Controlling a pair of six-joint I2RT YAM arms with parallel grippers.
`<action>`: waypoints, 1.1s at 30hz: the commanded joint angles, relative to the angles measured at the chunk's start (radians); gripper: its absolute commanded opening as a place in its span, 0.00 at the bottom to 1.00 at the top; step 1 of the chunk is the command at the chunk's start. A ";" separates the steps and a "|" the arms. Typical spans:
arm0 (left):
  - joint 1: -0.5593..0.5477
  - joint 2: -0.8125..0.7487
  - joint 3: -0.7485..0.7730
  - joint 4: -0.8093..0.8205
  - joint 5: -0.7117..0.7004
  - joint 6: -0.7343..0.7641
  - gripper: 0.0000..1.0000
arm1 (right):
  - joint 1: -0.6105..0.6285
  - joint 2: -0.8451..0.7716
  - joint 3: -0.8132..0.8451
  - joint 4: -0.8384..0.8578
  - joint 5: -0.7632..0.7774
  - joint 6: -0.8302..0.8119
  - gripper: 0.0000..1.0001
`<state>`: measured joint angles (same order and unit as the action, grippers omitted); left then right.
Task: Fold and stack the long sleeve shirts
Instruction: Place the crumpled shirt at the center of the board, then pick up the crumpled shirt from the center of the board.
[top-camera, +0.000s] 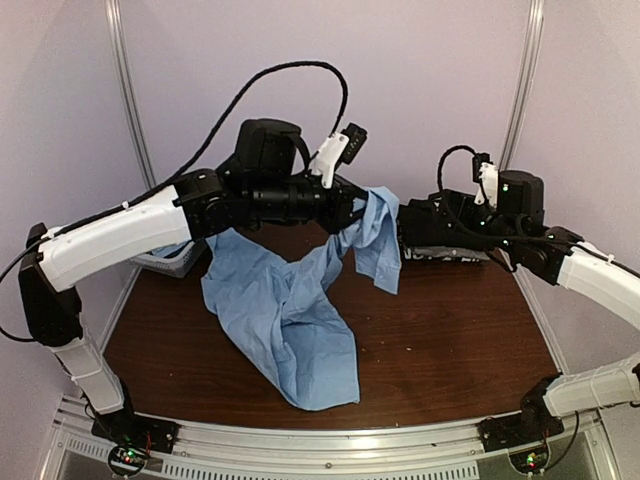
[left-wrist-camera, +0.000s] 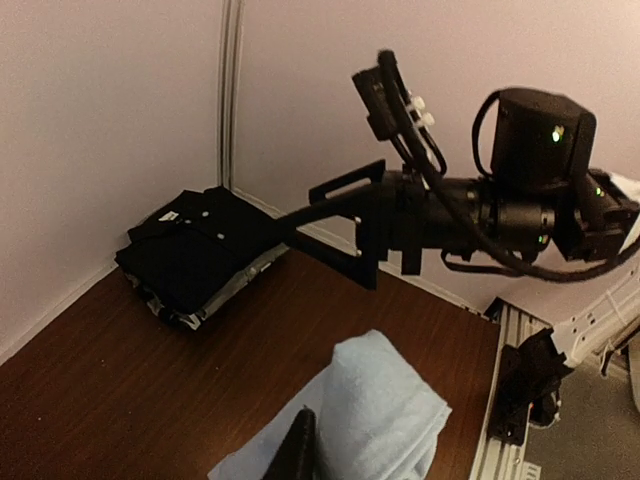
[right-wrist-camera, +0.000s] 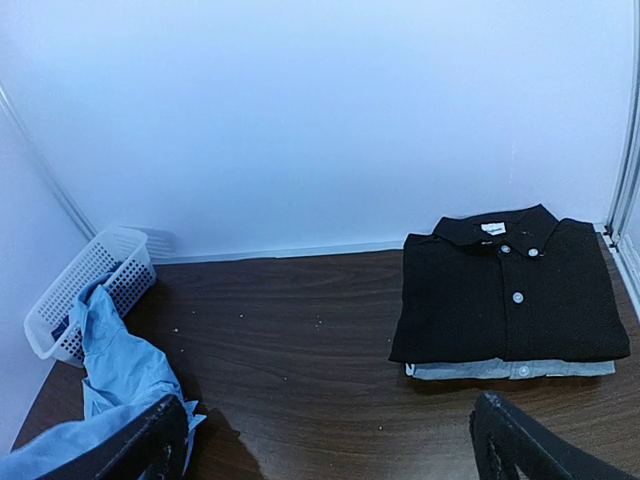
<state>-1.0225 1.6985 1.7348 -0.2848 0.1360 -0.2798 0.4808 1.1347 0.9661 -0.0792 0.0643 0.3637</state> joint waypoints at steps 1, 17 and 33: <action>-0.012 -0.006 -0.055 0.051 0.007 -0.036 0.45 | -0.005 -0.033 0.003 -0.003 0.066 -0.011 1.00; 0.101 -0.143 -0.322 -0.068 -0.366 -0.197 0.98 | 0.043 0.056 0.001 -0.019 -0.062 -0.062 1.00; 0.287 0.113 -0.386 -0.135 -0.332 -0.252 0.88 | 0.228 0.419 0.043 -0.006 -0.174 -0.050 0.98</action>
<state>-0.7540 1.7416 1.3693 -0.4202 -0.2264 -0.5232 0.6987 1.4872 0.9817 -0.0986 -0.0517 0.3134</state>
